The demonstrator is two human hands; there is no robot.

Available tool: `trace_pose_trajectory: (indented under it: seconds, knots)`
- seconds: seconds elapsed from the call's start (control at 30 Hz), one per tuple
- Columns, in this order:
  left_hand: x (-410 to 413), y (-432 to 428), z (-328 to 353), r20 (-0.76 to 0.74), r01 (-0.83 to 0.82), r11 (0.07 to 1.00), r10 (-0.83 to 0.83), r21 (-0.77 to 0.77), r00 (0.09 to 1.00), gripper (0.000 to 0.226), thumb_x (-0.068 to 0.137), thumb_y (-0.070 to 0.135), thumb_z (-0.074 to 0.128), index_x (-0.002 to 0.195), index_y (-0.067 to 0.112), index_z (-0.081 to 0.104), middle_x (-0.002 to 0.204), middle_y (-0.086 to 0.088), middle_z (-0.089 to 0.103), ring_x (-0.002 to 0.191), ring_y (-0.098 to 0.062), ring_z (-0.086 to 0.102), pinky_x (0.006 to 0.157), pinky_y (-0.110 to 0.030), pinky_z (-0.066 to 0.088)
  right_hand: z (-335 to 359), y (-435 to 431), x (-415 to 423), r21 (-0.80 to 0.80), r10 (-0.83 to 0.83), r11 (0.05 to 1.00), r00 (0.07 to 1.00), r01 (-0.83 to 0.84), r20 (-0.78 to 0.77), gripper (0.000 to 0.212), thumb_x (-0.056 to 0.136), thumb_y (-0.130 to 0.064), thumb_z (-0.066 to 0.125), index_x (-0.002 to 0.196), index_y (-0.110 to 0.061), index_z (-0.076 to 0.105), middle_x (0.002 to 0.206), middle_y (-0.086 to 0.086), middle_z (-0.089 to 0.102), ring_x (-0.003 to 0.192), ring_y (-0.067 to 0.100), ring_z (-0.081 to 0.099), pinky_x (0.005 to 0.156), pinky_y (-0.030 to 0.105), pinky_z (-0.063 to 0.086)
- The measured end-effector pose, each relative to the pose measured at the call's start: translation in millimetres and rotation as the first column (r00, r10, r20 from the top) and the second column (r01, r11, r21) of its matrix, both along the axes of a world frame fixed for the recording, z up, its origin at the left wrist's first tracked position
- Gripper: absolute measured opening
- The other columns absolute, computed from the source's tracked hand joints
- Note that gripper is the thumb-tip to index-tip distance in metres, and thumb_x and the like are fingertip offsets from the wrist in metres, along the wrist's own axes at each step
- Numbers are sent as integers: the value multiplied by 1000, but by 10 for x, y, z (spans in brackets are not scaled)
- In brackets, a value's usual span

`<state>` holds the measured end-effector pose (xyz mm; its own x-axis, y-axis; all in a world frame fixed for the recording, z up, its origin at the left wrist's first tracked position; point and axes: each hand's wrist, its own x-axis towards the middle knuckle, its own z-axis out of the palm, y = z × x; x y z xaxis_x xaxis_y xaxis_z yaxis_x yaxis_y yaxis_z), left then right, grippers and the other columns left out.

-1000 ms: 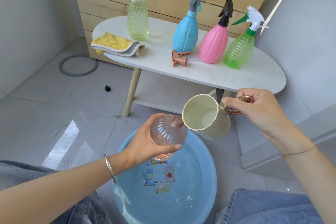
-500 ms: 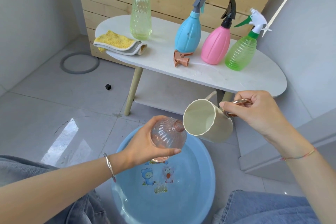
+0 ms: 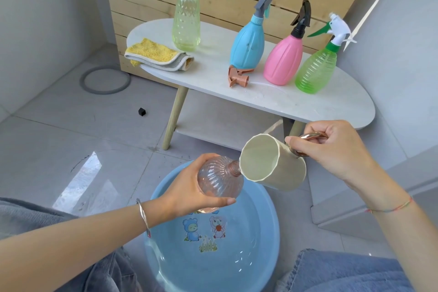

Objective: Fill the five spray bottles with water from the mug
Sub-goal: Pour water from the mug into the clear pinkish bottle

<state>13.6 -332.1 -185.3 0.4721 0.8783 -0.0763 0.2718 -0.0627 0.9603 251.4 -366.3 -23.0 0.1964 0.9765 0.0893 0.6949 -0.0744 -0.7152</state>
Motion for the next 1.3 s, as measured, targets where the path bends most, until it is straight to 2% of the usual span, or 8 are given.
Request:
trace_pose_trajectory:
  seconds: [0.7,0.87,1.3]
  knots:
    - [3,-26,-11,-8,-3,1000,3,18,1000,91,47,60,88,126,38,48,117,21,62,112,1,59,99,-28,50,25,-16,-49,3,19,1000,994,-20,109,40,74,-20,76,61,9,52,47,0,29,46,11,22,41,15,20]
    - [3,-27,-25,-4,5,1000,-5,21,1000,90,49,59,89,126,38,49,118,20,63,113,-2,60,101,-34,50,30,-25,-60,4,24,1000,991,-24,130,43,74,-21,76,59,7,48,45,-4,26,45,11,21,41,15,18]
    - [2,-42,-38,-14,18,1000,-18,25,1000,87,51,54,91,126,38,49,117,19,64,111,-2,61,97,-27,50,46,-45,-118,0,28,1000,984,-28,175,50,74,-20,76,48,-14,34,41,-7,23,44,12,22,41,18,20]
